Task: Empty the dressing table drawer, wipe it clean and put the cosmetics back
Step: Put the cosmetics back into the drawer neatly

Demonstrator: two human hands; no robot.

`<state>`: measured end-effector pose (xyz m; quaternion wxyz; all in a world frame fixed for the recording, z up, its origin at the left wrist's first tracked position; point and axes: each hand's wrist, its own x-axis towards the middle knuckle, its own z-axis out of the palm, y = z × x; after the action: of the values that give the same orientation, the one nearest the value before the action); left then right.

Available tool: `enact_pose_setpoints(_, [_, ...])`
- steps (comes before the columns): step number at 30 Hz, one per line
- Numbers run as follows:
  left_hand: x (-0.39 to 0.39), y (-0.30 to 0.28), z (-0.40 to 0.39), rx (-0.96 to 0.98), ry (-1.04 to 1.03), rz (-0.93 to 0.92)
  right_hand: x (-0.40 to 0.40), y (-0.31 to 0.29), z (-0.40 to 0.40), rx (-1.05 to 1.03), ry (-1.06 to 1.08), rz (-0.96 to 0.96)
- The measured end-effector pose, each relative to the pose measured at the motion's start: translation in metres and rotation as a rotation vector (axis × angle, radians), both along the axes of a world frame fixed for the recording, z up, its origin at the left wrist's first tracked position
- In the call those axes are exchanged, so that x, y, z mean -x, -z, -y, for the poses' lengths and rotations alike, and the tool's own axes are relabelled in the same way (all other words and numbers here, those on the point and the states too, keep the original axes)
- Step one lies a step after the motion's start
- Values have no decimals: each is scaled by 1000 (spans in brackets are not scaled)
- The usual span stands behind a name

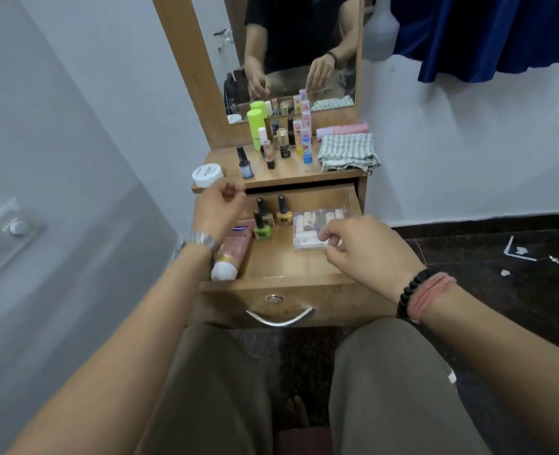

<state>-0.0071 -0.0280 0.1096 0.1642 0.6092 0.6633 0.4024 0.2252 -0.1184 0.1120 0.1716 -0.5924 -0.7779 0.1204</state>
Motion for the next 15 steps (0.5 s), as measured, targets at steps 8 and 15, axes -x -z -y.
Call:
enact_pose_setpoints(8, [7,-39,-78,-77,87,-413,10,4,3,-25,-55,33])
enact_pose_setpoints(15, [8,-43,-96,-25,87,-545,10,7,1,5,-68,38])
